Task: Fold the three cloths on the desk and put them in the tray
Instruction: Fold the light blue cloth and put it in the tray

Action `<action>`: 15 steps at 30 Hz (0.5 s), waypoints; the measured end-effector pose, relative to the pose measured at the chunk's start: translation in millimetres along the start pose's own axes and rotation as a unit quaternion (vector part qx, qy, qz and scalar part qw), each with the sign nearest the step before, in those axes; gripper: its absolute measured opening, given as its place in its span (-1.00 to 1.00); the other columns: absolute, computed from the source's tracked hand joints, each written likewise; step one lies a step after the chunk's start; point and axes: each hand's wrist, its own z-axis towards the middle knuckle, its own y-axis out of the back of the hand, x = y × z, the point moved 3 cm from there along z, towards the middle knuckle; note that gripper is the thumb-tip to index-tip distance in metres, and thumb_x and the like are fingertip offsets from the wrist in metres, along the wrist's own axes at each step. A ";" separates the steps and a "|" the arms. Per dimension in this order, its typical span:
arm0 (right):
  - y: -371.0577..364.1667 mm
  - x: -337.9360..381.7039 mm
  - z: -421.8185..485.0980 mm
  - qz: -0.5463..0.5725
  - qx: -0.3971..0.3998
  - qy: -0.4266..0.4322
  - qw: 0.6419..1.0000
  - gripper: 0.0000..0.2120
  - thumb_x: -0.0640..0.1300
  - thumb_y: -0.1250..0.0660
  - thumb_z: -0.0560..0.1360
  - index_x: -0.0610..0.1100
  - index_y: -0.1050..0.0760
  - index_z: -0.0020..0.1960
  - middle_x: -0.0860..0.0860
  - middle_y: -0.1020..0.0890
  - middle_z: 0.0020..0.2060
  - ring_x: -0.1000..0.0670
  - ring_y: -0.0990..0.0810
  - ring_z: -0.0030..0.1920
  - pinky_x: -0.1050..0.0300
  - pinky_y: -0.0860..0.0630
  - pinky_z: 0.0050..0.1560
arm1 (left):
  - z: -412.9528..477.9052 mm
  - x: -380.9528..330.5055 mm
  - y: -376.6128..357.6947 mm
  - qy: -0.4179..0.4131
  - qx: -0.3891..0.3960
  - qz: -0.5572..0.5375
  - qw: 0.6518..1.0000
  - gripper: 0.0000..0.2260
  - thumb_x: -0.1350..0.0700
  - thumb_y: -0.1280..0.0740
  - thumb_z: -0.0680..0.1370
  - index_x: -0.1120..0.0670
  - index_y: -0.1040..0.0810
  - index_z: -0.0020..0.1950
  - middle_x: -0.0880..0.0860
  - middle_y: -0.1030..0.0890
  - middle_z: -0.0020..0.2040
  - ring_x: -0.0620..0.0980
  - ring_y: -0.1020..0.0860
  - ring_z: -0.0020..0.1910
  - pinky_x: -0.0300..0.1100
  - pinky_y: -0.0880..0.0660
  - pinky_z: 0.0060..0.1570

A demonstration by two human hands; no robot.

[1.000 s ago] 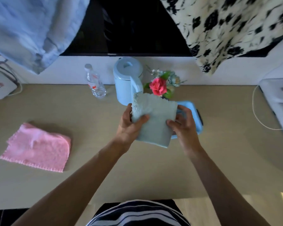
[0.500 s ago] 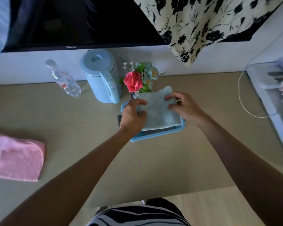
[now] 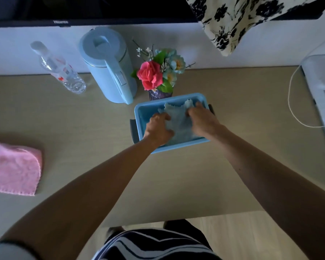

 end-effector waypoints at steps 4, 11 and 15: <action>-10.7 2.0 6.5 -0.033 -0.004 -0.015 0.999 -0.52 -0.41 -0.28 0.52 -0.29 -0.39 0.43 -0.27 -0.31 0.42 -0.26 -0.61 0.19 -0.07 -0.56 0.12 | 8.4 -2.5 -11.0 0.010 0.025 0.022 0.999 -0.44 0.17 -0.55 0.37 0.05 -0.51 0.35 0.15 -0.48 0.34 0.20 -0.53 0.25 -0.03 -0.50 0.22; -17.2 9.1 9.0 -0.055 -0.014 -0.015 0.998 -0.57 -0.42 -0.26 0.53 -0.28 -0.41 0.39 -0.23 -0.35 0.35 -0.24 -0.62 0.12 -0.09 -0.60 0.09 | 11.5 1.5 -20.3 0.032 0.046 0.046 0.997 -0.40 0.15 -0.54 0.38 0.07 -0.46 0.40 0.14 -0.41 0.40 0.20 -0.49 0.31 -0.05 -0.45 0.24; -3.8 11.2 3.7 -0.095 -0.071 0.000 0.993 -0.57 -0.36 -0.46 0.40 -0.21 -0.51 0.25 -0.21 -0.28 0.43 -0.23 -0.49 0.28 -0.09 -0.50 0.20 | 7.4 -1.0 -17.2 0.031 0.043 0.132 0.990 -0.40 0.05 -0.57 0.36 0.03 -0.46 0.35 0.14 -0.35 0.32 0.27 -0.53 0.19 0.09 -0.54 0.16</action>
